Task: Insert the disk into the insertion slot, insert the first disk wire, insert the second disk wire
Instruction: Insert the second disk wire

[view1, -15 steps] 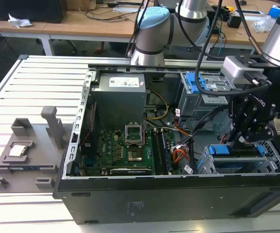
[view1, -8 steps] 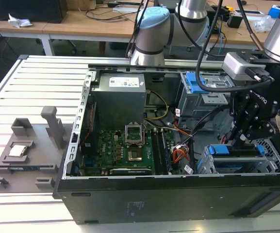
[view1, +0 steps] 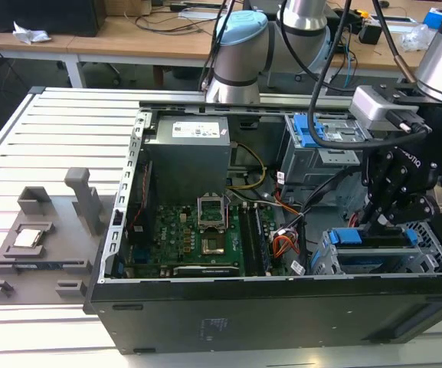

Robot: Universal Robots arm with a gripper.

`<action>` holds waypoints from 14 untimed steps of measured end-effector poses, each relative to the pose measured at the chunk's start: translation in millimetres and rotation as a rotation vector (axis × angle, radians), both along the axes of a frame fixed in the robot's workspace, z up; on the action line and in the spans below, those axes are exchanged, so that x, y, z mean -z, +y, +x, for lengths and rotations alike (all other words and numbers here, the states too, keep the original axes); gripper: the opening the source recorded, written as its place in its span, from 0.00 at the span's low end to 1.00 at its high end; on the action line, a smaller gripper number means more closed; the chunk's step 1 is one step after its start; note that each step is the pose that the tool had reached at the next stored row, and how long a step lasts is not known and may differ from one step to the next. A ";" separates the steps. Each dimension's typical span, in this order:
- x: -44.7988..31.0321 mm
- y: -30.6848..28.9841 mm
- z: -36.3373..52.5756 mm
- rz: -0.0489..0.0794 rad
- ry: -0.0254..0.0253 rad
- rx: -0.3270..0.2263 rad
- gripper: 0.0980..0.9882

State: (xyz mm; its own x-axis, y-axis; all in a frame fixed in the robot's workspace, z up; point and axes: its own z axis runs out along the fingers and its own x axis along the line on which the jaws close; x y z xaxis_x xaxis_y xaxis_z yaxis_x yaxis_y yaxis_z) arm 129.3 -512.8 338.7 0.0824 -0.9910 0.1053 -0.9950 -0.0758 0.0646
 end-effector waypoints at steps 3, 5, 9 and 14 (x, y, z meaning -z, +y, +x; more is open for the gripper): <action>1.6 -1.0 0.0 0.001 0.0002 0.000 0.12; 2.1 -1.0 0.7 0.003 0.0003 0.000 0.12; 2.2 -2.0 1.7 0.007 0.0005 0.000 0.12; 2.4 -7.2 1.8 0.031 0.0005 0.001 0.12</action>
